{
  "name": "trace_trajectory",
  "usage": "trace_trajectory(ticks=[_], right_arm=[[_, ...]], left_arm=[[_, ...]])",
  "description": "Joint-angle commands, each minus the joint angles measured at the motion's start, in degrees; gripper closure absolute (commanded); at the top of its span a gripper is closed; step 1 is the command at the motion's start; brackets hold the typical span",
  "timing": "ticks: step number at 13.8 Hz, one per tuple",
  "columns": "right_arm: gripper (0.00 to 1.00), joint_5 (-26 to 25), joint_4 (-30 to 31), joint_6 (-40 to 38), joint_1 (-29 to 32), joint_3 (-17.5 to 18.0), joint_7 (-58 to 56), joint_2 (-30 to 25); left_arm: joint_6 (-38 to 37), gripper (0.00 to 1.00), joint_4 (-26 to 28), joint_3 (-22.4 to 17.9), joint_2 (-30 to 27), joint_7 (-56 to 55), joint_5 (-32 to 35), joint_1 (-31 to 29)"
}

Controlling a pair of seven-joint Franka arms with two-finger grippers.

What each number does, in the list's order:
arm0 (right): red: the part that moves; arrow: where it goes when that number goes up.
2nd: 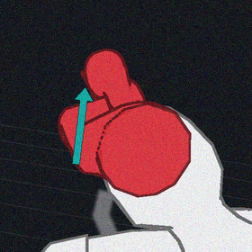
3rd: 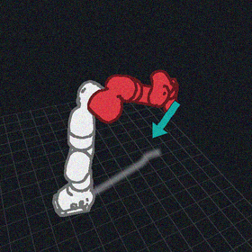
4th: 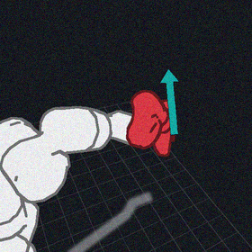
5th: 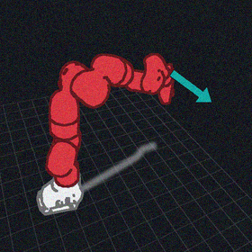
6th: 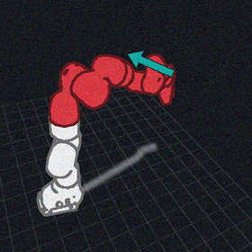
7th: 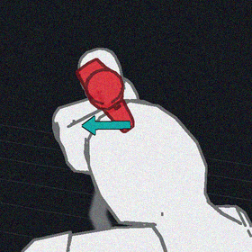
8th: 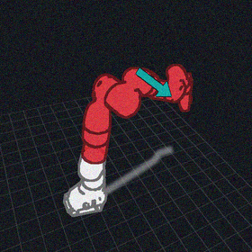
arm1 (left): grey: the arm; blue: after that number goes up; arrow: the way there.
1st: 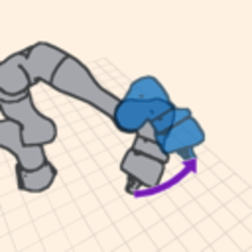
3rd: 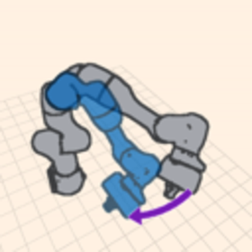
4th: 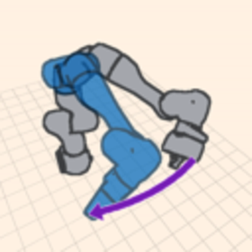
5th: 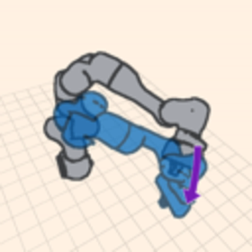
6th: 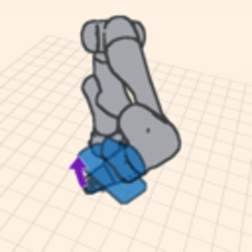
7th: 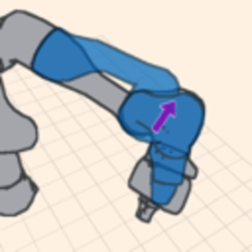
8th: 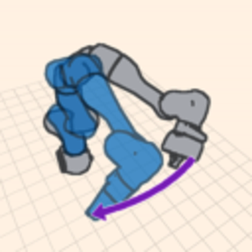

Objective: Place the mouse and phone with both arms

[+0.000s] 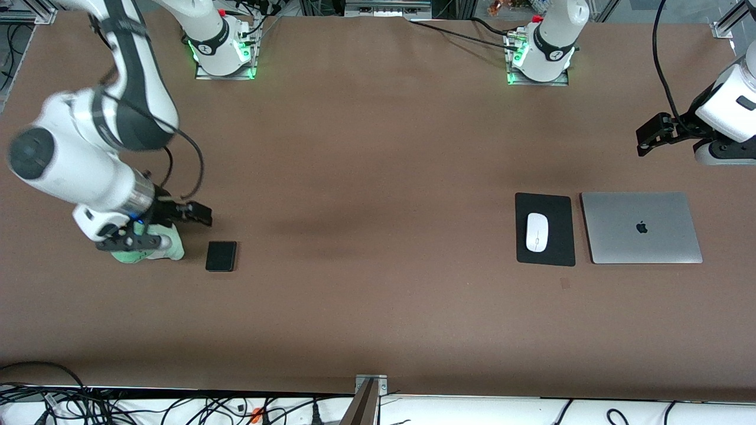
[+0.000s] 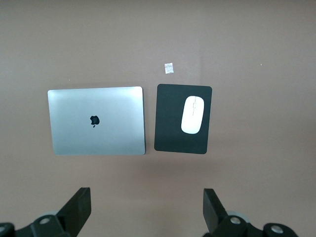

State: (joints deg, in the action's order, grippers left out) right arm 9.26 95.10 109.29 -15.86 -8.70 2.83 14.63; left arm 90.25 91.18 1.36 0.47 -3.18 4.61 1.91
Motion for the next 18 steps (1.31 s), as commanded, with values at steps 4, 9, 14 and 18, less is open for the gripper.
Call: trace_trajectory(ticks=[4,9,14,18], right_arm=[[0.00,-5.2,0.4,-12.1,0.6,0.0,-1.1,-10.3],[0.00,-6.3,-2.5,-12.8,0.8,-1.0,-3.7,-10.0],[0.00,-6.4,-3.7,-13.2,0.7,-0.9,-3.8,-9.9],[0.00,-6.3,-3.9,-13.7,0.8,-0.9,-4.0,-9.9]], left_arm=[[-1.1,0.00,-1.6,1.4,0.5,0.3,1.3,0.5],[-1.2,0.00,-1.6,2.1,0.5,-0.2,1.3,0.4],[-1.1,0.00,-1.7,2.4,0.5,-0.2,1.3,0.5],[-1.1,0.00,-1.7,2.5,0.5,-0.3,1.3,0.5]])
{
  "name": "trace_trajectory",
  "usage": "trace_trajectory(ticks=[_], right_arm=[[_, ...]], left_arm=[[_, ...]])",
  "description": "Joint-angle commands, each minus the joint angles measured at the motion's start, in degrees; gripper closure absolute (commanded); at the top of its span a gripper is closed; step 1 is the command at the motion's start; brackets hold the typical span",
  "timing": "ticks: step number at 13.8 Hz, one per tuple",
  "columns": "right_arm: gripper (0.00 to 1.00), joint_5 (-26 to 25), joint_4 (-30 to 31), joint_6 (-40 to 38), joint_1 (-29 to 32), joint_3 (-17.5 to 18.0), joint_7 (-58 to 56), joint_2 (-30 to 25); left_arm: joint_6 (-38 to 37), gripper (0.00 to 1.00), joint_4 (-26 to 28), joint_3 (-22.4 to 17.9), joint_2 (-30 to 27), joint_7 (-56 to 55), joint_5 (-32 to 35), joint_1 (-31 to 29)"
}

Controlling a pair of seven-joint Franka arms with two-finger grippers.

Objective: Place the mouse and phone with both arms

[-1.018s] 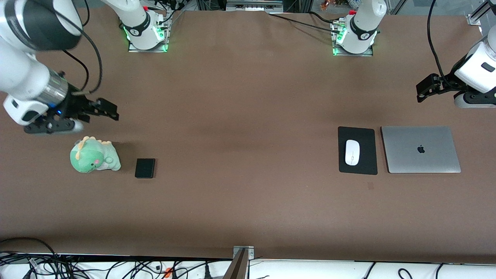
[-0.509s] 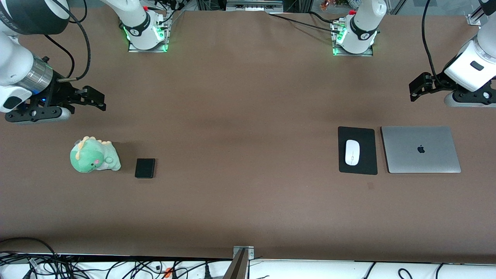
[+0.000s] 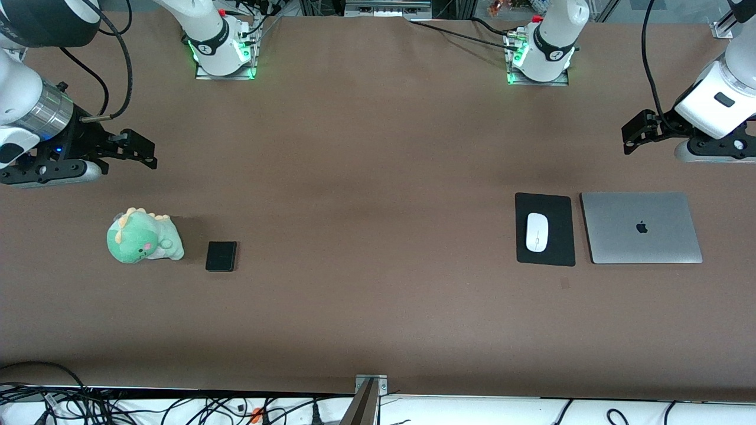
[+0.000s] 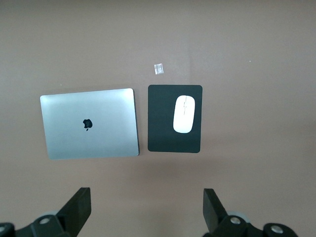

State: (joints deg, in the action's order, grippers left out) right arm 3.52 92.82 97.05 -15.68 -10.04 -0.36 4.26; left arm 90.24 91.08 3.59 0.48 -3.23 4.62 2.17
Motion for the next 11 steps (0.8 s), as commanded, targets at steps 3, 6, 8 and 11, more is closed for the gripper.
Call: trace_trajectory(ticks=[3,6,8,11], right_arm=[[0.00,-0.5,-1.6,-1.3,0.7,0.5,-0.8,0.5],[0.00,-0.4,-1.6,-1.3,0.7,0.5,-0.8,0.6],[0.00,-0.5,-1.8,-1.4,0.7,0.5,-0.6,0.6],[0.00,-0.7,-2.9,-1.6,0.5,0.5,-0.8,0.6]], left_arm=[[-1.2,0.00,-1.6,0.3,0.4,-0.3,1.3,0.2],[-1.2,0.00,-1.5,0.3,0.4,-0.3,1.3,0.2],[-1.2,0.00,-1.6,0.3,0.5,-0.3,1.3,0.2],[-1.1,0.00,-1.6,0.3,0.5,-0.3,1.3,0.2]])
